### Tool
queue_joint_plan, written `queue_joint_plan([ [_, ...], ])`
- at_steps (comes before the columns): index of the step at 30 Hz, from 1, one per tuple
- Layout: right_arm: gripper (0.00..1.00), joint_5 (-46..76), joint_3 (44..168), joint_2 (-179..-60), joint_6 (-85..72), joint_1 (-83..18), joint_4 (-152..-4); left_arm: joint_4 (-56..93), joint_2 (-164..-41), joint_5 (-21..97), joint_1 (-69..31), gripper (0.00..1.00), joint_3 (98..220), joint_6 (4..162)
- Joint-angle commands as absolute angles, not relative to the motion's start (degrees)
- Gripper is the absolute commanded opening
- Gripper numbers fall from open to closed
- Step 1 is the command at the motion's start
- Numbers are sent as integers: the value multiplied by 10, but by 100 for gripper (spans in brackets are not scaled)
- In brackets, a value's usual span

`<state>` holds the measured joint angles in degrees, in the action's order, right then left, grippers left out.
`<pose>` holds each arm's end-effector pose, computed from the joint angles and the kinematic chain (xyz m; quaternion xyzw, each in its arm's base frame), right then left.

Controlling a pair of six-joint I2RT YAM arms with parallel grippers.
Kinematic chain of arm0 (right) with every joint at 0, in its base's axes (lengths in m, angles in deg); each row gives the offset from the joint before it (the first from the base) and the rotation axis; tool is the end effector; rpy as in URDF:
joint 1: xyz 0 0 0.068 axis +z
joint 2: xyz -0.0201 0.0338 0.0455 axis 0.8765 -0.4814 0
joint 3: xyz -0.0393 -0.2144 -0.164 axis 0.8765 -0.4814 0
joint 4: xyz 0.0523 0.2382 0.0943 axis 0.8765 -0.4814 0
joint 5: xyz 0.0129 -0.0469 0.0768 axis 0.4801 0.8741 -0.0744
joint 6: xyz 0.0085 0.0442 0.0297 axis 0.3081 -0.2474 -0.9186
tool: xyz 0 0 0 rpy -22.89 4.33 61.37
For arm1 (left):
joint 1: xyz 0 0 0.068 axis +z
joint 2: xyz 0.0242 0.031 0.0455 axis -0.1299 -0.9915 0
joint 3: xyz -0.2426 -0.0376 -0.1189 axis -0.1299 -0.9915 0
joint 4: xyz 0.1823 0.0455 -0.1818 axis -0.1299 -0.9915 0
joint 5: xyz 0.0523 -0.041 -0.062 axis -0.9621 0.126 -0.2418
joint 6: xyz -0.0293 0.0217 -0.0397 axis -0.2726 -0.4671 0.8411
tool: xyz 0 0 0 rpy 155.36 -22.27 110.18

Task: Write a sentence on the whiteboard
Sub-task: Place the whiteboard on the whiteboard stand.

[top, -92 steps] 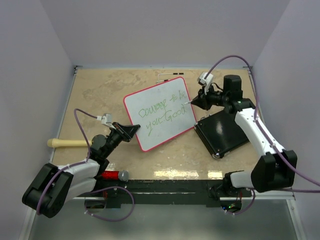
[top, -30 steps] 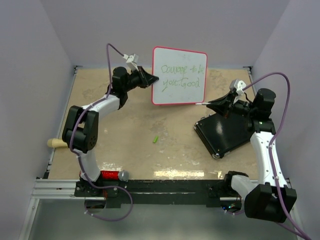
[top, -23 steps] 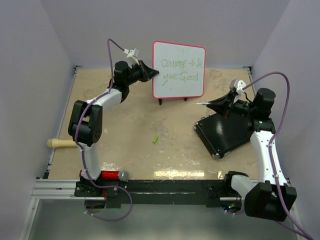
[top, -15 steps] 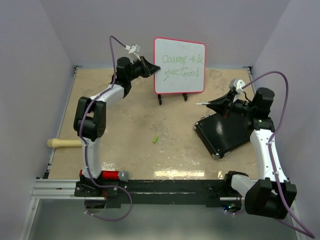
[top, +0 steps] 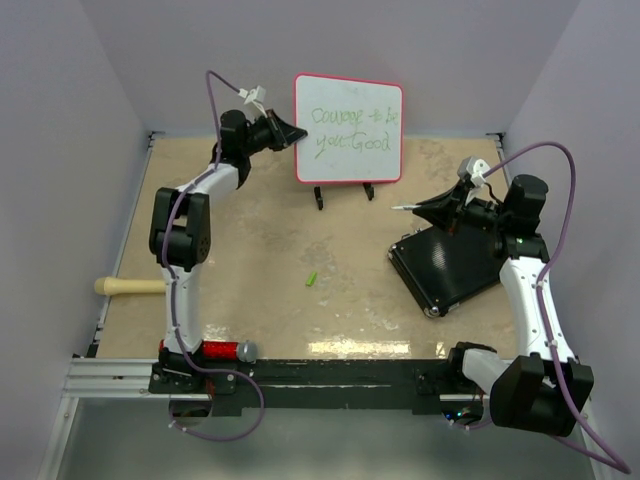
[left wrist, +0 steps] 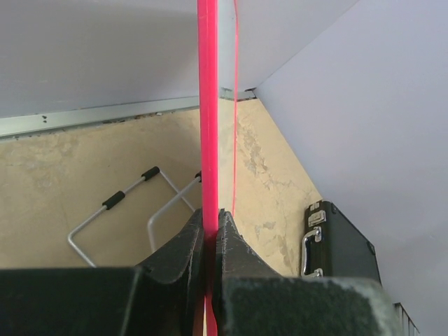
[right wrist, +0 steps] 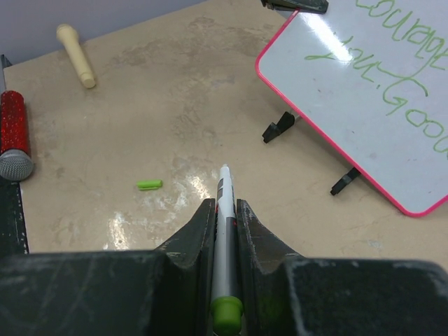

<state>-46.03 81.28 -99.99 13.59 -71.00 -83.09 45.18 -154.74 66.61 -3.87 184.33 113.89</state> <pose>0.2319 -0.0062 0.3359 -0.3611 0.6476 0.3432 0.5766 0.5122 -0.1243 0.2476 0.0277 0.7126 -0.5027 0.4885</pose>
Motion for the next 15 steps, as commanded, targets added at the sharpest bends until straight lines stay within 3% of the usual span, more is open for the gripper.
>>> queue_joint_plan([
  [1,0,-464,810,-1005,142,-712,-822,528,-1539,723,-8,0,1856,1102],
  [15,0,-460,807,-1017,148,-713,-823,678,-1546,801,20,0,1743,986],
])
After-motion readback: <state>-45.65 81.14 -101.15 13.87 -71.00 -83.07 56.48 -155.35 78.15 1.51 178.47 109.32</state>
